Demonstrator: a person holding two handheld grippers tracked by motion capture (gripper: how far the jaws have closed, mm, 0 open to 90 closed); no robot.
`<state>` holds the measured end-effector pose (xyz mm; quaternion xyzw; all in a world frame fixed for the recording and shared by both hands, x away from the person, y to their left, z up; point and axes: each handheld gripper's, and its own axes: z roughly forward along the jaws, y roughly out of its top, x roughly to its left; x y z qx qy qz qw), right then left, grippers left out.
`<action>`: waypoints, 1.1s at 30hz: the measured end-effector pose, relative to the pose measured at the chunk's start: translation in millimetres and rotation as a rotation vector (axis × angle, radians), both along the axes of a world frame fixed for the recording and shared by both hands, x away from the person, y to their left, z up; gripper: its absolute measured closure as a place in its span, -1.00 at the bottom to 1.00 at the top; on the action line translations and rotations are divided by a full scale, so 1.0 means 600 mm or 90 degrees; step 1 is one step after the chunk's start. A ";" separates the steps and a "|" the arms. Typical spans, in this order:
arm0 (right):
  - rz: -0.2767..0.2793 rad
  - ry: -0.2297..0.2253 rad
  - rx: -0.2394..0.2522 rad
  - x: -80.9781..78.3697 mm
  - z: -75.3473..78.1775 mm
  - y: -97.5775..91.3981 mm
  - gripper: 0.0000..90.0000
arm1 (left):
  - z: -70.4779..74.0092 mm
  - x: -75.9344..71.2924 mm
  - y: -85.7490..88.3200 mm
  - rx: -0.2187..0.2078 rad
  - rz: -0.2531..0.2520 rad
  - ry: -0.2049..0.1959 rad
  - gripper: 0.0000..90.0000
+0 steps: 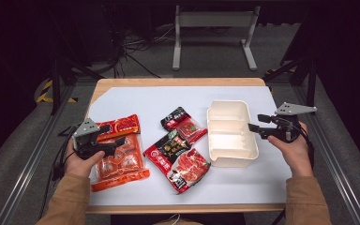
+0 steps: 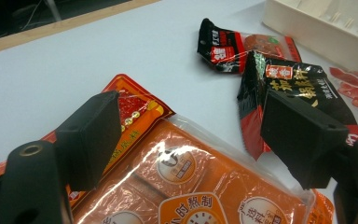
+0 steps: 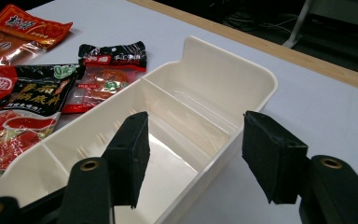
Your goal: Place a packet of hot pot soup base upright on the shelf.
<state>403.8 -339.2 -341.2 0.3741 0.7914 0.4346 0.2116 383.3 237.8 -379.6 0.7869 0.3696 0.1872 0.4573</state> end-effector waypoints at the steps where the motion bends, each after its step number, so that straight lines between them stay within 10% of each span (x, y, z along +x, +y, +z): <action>1: 0.000 0.000 -0.001 0.000 0.000 0.001 -0.08 | 0.003 -0.002 -0.003 0.000 -0.002 0.000 -0.53; 12: 0.015 -0.004 0.008 -0.004 0.009 0.008 -0.11 | 0.028 -0.010 -0.043 0.000 -0.015 0.033 -0.57; 33: 0.017 0.011 0.004 0.000 0.004 0.012 -0.20 | 0.040 -0.011 -0.106 0.002 -0.059 0.015 -0.61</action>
